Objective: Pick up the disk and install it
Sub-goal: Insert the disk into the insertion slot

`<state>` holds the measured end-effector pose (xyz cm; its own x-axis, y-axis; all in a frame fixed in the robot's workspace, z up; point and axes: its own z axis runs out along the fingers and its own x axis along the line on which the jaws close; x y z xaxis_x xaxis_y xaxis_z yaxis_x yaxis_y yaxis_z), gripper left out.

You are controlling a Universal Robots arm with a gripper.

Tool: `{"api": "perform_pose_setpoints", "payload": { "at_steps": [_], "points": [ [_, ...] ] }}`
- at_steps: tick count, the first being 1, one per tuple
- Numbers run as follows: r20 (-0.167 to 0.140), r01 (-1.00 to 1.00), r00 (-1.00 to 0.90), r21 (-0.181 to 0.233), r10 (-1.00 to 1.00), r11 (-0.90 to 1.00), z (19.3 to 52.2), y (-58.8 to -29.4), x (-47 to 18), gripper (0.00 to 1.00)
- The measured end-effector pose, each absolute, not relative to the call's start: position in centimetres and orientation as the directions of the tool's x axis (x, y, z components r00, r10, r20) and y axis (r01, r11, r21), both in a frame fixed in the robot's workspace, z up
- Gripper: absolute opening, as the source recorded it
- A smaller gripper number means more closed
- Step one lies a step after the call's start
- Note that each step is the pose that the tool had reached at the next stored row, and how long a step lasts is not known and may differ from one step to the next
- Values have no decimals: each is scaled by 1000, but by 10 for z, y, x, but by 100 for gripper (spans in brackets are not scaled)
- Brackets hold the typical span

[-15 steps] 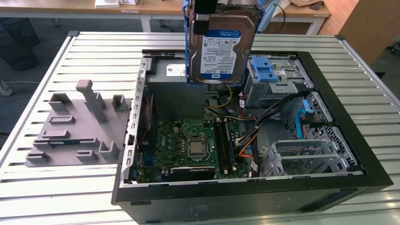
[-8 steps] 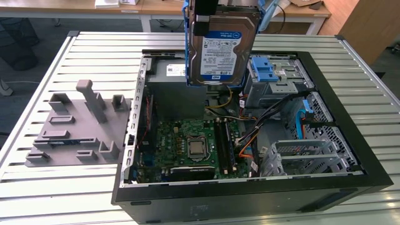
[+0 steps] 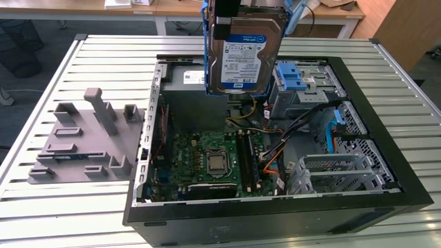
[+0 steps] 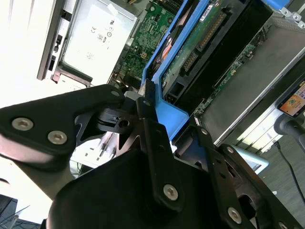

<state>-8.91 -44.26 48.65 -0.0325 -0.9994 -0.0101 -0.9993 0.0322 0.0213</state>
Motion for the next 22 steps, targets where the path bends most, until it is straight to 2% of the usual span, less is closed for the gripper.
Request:
{"api": "perform_pose_setpoints", "payload": {
  "at_steps": [22],
  "points": [
    [-10, -999, -32, 21, -999, 32, 486, -459, -82, 36]
  ]
}}
